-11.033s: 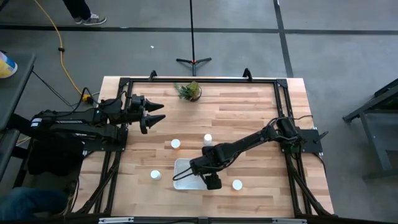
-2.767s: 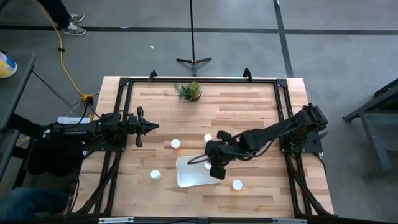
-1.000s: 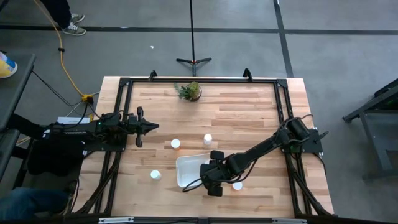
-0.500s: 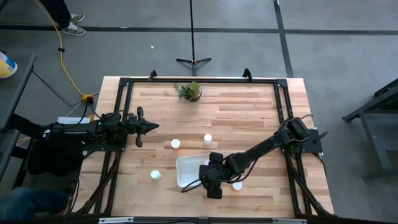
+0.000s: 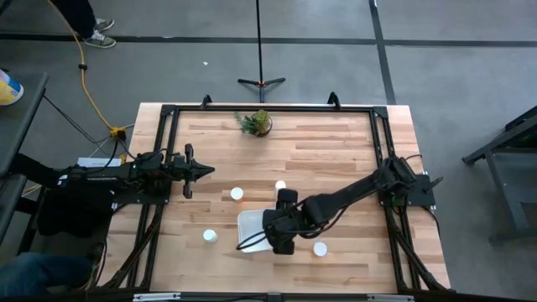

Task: Pick and place pill bottles into a basket
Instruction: Put the top white pill bottle into the white bin, then put the right orange pill bottle into the white bin

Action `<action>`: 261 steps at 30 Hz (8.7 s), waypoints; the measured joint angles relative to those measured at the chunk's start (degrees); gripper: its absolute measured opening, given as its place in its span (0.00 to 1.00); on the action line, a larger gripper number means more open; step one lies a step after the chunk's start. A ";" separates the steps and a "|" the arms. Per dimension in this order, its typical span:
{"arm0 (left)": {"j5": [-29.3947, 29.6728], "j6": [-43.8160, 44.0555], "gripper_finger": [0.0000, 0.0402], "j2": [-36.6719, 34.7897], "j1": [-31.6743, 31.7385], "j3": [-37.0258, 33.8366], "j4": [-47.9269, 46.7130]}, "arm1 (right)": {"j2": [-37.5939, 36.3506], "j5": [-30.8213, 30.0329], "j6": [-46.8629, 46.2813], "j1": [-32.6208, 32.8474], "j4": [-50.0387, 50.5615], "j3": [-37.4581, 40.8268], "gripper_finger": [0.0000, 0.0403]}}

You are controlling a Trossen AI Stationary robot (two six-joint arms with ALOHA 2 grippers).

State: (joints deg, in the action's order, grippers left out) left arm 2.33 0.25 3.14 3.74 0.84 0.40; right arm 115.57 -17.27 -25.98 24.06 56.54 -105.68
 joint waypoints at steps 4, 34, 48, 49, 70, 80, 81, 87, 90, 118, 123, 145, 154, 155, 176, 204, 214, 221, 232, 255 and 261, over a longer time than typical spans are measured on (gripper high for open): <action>-0.02 0.00 0.08 0.00 0.01 -0.02 0.00 | 0.00 -3.82 0.63 -1.13 5.75 -4.91 0.54; 0.07 0.02 0.08 -0.01 0.00 0.00 0.03 | -0.04 12.01 17.84 -22.07 9.63 -1.82 0.63; 0.26 0.02 0.10 0.00 0.01 0.00 0.04 | -0.02 14.66 23.52 -22.60 -3.91 13.07 0.66; 0.26 0.01 0.09 0.00 0.01 0.00 0.04 | -0.02 14.89 23.52 -22.60 -4.85 13.61 0.66; 0.38 -0.66 0.06 0.00 0.01 -0.01 0.04 | -0.02 16.08 23.28 -22.60 -11.43 18.46 0.65; 0.37 -0.66 0.06 0.00 0.01 -0.01 0.04 | -0.02 16.03 23.29 -22.58 -10.36 18.46 0.53; 0.36 -0.66 0.06 -0.01 0.01 -0.01 0.04 | -0.02 16.02 23.28 -22.58 -10.31 18.46 0.50; -0.51 -1.12 0.06 0.00 0.01 -0.02 0.02 | -0.15 16.21 23.05 -22.58 -10.32 18.29 0.37; -0.46 -1.36 0.06 0.00 0.01 -0.02 0.00 | -0.15 15.65 22.98 -22.58 -9.81 18.20 0.37; -0.20 -1.29 0.07 0.13 0.01 -0.01 -0.04 | 0.00 11.61 12.90 -13.27 -1.77 -6.60 0.37; -0.17 -1.29 0.06 0.13 0.01 0.00 -0.03 | 0.00 11.09 10.33 -10.55 -4.36 -5.91 0.37; 0.31 -1.27 0.06 0.13 0.01 0.00 0.04 | 0.00 10.56 7.98 -4.72 -1.41 -5.91 0.37; 0.37 -1.33 0.06 0.13 0.01 0.00 0.04 | 0.48 11.33 6.59 -2.17 -1.70 -5.94 0.37; 0.37 -1.33 0.06 0.13 0.01 0.00 0.04 | 0.83 11.56 6.41 -2.03 -1.79 -5.95 0.37; 0.33 -1.49 0.07 0.15 0.01 0.00 0.07 | 10.12 13.15 3.31 -0.51 -2.11 -5.91 0.37; 0.22 -1.30 0.06 0.15 0.01 0.00 0.07 | 12.72 13.47 6.96 -2.15 -1.03 -5.91 0.38; 0.22 -1.29 0.06 0.15 0.01 -0.01 0.07 | 12.72 13.78 6.98 -2.30 -1.18 -5.93 0.46; 0.22 -1.27 0.08 0.15 0.01 0.00 0.07 | 12.71 14.02 6.98 -2.28 -1.21 -5.93 0.47; 0.22 -1.25 0.08 0.15 0.00 -0.01 0.06 | 12.70 14.04 6.89 -2.30 -1.25 -5.93 0.60; 0.24 -0.87 0.06 0.15 0.01 0.00 0.04 | 12.57 14.57 8.07 -2.78 -0.68 -9.82 0.62; 0.22 -0.85 0.08 0.15 0.01 -0.02 0.05 | 12.57 14.81 8.00 -2.78 -0.71 -9.82 0.62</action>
State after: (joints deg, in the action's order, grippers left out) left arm 2.55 -0.60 3.29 3.75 0.82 0.45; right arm 128.14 -2.46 -17.98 21.28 55.83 -115.50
